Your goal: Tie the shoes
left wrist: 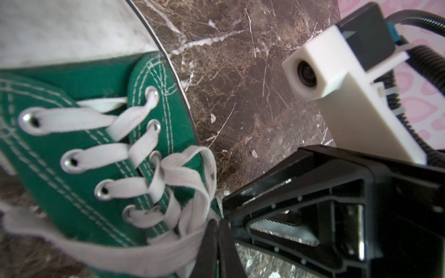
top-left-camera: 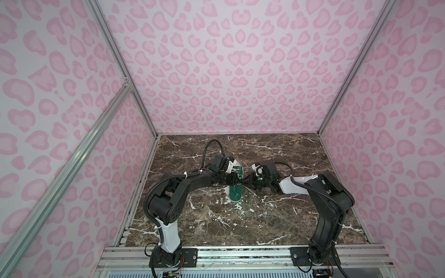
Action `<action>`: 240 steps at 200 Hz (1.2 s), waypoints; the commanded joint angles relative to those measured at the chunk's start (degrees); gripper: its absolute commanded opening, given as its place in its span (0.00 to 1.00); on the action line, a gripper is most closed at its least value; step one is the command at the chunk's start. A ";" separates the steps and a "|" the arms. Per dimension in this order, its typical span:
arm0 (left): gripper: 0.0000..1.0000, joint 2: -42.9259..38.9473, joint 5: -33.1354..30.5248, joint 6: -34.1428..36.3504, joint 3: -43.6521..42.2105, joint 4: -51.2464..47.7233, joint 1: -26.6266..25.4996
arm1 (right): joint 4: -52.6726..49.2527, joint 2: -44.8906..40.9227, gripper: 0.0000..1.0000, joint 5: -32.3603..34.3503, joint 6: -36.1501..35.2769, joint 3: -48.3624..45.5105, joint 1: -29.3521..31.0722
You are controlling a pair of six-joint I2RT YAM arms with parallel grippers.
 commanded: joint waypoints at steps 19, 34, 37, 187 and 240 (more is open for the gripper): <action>0.06 -0.57 -1.36 0.06 0.24 -0.37 0.34 | 0.33 0.97 0.22 -0.98 -0.25 0.47 0.16; 0.07 -0.68 -1.38 -0.11 0.15 -0.24 0.53 | -0.20 1.10 0.22 -0.79 -0.46 0.60 0.28; 0.07 -0.76 -1.35 -0.11 0.16 -0.21 0.53 | -0.23 1.11 0.22 -0.78 -0.49 0.68 0.30; 0.06 -1.21 -1.10 -0.65 -0.90 0.52 1.15 | -3.04 1.72 0.16 -0.83 -2.17 3.00 1.31; 0.07 -1.29 -1.26 -0.73 -0.99 0.69 1.23 | -6.95 1.89 0.09 0.68 -4.04 4.73 1.53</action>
